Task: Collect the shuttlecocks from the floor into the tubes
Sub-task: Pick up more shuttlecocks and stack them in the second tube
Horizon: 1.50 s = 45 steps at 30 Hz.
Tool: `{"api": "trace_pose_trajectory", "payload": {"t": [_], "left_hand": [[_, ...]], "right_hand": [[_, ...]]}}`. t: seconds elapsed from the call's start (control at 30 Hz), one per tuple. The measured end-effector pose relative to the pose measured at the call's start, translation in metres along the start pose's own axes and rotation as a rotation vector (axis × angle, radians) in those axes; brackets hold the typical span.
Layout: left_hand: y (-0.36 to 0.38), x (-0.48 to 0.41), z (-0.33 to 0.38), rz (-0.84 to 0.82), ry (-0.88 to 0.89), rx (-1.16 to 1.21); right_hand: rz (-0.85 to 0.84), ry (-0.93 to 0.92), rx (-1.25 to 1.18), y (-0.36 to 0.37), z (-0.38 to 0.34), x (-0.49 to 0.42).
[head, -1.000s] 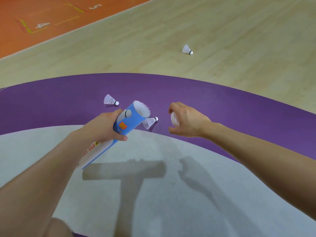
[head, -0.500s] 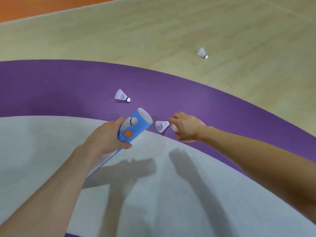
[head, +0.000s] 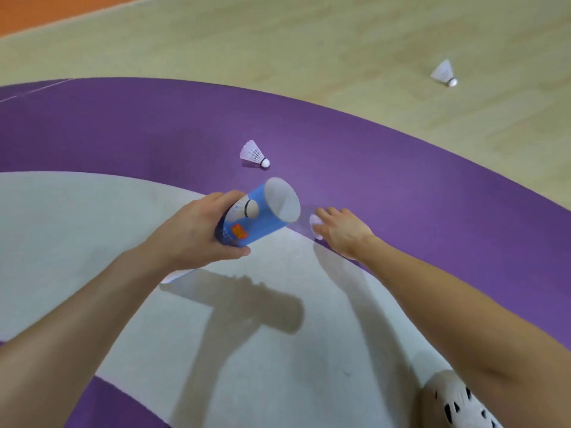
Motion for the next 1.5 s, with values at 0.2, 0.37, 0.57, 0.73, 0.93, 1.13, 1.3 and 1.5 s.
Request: {"api": "trace_pose_trajectory", "payload": {"t": [0.2,0.37,0.57,0.73,0.93,1.13,1.3,1.5], "left_hand": [[-0.012,0.066,-0.053,-0.005,-0.195,-0.038],[-0.010,0.150,-0.087,-0.012,-0.410,0.017],[0.004,0.225,-0.107,-0.146,-0.575,0.006],[0.006,0.268,-0.118,-0.194,-0.679,0.012],[0.007,0.264,-0.119,-0.215,-0.640,-0.021],[0.006,0.244,-0.121,-0.187,-0.606,-0.030],[0.006,0.234,-0.118,-0.204,-0.558,-0.048],[0.011,0.229,-0.116,-0.227,-0.531,-0.110]], "right_hand": [[0.134,0.068,-0.332,-0.041,-0.006,-0.037],[0.594,0.064,-1.055,-0.151,-0.075,-0.049],[0.684,-0.226,-1.720,-0.202,-0.182,0.000],[0.568,-0.258,-1.695,-0.173,-0.223,0.004],[0.075,-0.512,-1.330,-0.136,-0.288,-0.002],[0.421,-0.496,-1.294,-0.162,-0.257,0.018],[-0.081,-0.481,-1.178,-0.137,-0.288,0.018],[-0.188,-0.535,-1.220,-0.132,-0.305,0.020]]}}
Point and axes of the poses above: each hand's wrist, its own x-axis away from the middle knuckle, its own y-axis out of the palm, z = x × y, the point moved 9 cm from there along -x, towards the middle knuckle, and after that the axes turned 13 degrees about -x, right-handed, at the moved point
